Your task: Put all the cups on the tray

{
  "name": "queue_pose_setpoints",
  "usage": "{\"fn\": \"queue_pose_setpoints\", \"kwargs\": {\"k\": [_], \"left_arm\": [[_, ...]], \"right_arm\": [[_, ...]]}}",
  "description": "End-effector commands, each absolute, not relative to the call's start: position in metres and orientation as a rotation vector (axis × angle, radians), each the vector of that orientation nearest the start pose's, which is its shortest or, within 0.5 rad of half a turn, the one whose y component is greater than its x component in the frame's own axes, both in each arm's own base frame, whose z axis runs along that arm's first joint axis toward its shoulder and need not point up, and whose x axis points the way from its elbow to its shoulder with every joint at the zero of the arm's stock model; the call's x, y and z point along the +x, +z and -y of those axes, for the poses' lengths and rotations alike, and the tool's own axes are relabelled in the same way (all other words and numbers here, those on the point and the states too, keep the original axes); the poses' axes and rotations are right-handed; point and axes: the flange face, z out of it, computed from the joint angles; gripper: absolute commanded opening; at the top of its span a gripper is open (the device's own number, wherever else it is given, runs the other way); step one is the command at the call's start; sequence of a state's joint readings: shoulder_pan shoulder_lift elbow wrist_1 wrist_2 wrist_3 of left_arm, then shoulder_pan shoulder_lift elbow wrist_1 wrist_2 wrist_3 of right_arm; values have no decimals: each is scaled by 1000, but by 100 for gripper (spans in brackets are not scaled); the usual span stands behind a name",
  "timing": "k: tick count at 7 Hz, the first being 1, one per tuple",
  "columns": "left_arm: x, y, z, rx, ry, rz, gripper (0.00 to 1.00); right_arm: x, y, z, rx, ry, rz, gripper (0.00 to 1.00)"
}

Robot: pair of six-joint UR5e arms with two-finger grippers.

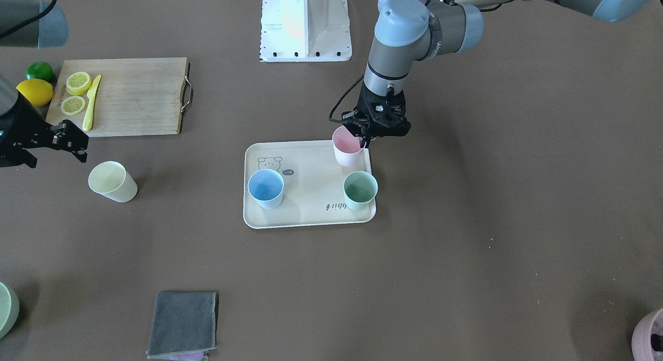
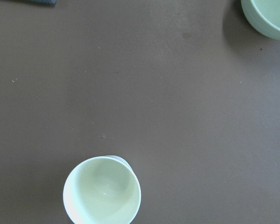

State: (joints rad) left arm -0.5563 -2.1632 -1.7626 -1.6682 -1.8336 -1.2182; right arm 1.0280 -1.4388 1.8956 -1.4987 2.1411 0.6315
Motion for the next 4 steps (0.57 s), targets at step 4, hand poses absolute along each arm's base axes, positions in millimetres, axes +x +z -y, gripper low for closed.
{"fn": "queue_pose_setpoints", "kwargs": {"k": [4], "left_arm": [[350,182,481,217,-49,-925,98]], "right_arm": [[-238,467,526,108,-65,750,96]]}}
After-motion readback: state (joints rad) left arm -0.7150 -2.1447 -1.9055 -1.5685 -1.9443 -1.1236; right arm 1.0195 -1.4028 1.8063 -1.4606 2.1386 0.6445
